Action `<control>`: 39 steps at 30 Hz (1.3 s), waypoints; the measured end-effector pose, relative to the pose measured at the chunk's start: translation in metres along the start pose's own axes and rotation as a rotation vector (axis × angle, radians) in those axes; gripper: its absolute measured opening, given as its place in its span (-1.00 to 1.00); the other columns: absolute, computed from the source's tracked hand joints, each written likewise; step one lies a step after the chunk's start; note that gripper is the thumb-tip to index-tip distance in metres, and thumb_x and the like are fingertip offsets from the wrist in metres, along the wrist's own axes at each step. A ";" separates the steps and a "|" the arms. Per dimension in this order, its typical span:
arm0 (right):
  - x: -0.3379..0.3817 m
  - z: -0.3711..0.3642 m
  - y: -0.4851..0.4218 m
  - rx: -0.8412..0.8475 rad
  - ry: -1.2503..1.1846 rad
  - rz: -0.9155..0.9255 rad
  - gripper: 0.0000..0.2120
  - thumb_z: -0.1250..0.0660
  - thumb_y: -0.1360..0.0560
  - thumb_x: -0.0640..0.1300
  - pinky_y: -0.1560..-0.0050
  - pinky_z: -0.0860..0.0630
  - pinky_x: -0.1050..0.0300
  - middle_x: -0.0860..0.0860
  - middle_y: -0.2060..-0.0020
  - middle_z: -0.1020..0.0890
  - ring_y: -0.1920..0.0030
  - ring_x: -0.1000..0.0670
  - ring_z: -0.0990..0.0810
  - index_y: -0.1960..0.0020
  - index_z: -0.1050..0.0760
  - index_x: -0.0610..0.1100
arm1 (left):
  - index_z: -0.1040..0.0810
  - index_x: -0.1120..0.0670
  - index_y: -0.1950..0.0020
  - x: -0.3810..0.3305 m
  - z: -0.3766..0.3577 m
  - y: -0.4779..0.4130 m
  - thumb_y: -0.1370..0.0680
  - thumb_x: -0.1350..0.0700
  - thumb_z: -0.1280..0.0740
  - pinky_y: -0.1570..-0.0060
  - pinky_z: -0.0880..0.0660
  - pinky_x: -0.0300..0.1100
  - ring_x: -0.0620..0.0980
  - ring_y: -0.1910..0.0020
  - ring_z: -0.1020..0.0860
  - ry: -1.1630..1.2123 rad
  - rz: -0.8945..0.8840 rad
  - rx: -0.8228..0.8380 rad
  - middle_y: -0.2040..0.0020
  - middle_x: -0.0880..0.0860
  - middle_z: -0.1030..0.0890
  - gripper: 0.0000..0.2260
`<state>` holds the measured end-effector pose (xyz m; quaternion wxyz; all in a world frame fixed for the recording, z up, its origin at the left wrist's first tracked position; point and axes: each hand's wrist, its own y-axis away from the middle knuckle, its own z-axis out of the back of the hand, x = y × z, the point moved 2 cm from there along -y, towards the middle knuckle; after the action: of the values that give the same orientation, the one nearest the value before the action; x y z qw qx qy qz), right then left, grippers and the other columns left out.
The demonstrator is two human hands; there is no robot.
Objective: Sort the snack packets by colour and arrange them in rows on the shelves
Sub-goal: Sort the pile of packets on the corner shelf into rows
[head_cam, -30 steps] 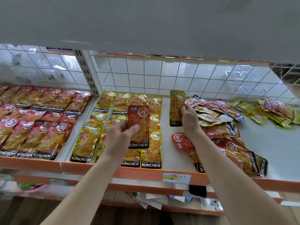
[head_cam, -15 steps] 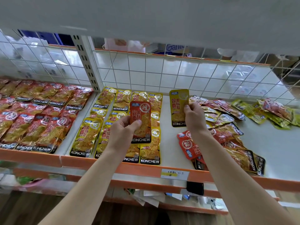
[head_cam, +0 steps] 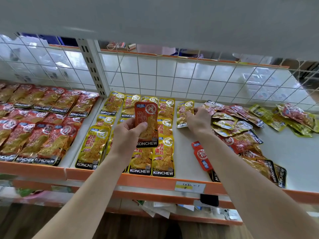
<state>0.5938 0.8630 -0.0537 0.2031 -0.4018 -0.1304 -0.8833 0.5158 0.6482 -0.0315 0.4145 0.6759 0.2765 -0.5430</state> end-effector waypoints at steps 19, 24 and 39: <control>0.003 -0.013 0.035 0.134 0.578 0.485 -0.67 -0.31 -0.55 -0.10 -0.35 -0.31 -0.03 -0.08 -0.29 -0.54 -0.34 -0.16 -0.43 -0.29 -0.54 -0.16 | -0.66 0.08 -0.04 0.002 0.006 -0.004 -0.58 0.22 -0.37 -0.18 -0.56 0.19 0.12 0.01 -0.69 0.012 0.012 0.011 0.05 0.09 -0.73 -0.90; 0.003 -0.012 0.031 0.167 0.577 0.470 -0.65 -0.26 -0.57 -0.14 -0.36 -0.27 0.04 -0.09 -0.34 -0.50 -0.36 -0.12 -0.40 -0.34 -0.50 -0.20 | -0.66 0.07 -0.02 0.003 0.007 -0.004 -0.58 0.22 -0.37 -0.16 -0.57 0.19 0.10 0.04 -0.70 -0.002 0.009 0.016 0.09 0.06 -0.73 -0.90; 0.004 -0.004 0.026 0.187 0.432 0.471 -0.61 -0.30 -0.56 -0.15 -0.43 -0.26 -0.01 -0.12 -0.40 -0.47 -0.43 -0.14 -0.38 -0.37 -0.48 -0.22 | -0.68 0.04 -0.01 0.003 0.011 -0.001 -0.58 0.19 -0.38 -0.22 -0.54 0.17 0.11 -0.02 -0.68 -0.079 -0.005 -0.011 0.05 0.06 -0.73 -0.90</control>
<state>0.6009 0.8370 -0.0511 0.4608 -0.2040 -0.0684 -0.8610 0.5099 0.6392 -0.0358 0.4273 0.6509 0.2646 -0.5690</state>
